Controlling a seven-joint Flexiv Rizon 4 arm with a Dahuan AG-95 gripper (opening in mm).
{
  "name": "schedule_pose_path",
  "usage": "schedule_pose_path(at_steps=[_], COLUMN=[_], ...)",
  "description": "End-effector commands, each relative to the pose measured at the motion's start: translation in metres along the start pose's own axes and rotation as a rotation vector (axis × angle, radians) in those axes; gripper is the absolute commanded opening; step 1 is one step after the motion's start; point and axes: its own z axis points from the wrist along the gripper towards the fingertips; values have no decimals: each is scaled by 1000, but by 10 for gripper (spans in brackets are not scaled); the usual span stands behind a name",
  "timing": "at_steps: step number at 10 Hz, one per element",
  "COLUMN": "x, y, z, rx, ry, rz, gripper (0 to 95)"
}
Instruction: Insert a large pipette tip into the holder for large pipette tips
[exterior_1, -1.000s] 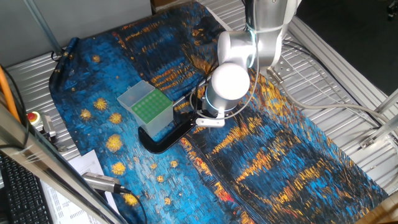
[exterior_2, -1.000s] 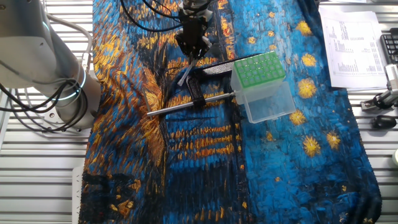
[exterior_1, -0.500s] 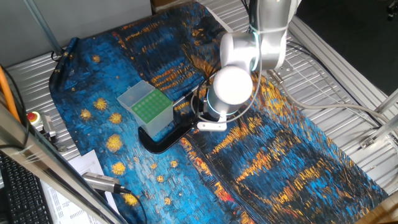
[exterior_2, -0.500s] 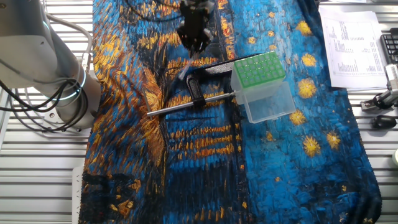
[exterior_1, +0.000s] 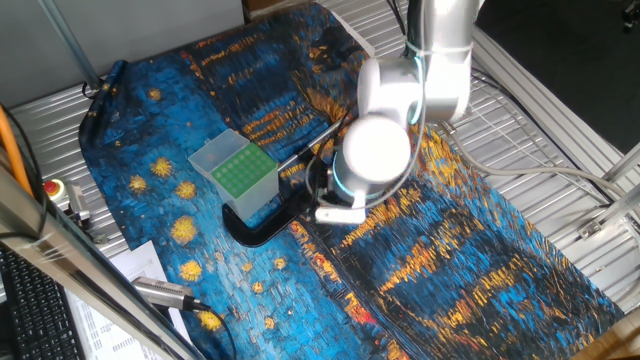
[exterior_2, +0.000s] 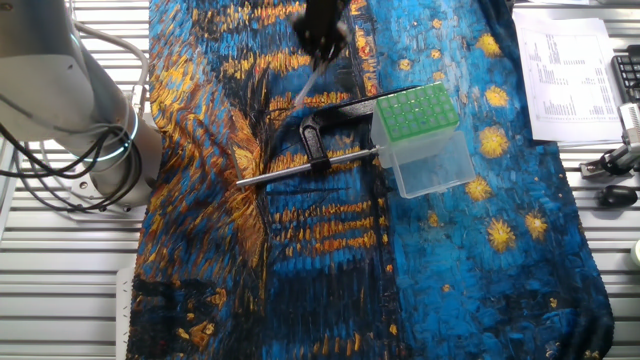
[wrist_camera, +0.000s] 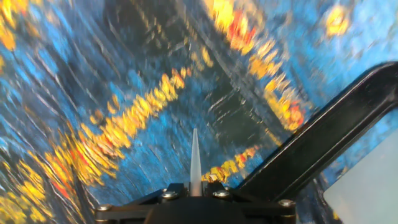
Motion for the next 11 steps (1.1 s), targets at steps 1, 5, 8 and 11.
schedule_pose_path(at_steps=[1,5,8,11], x=[-12,-26,-26,-26], y=[3,16,16,16], z=[-13,-9,-9,-9], rx=[-5,-7,4,1], ry=[-4,-28,-8,-14], rz=[29,93,48,-65], gripper=[0,0,0,0])
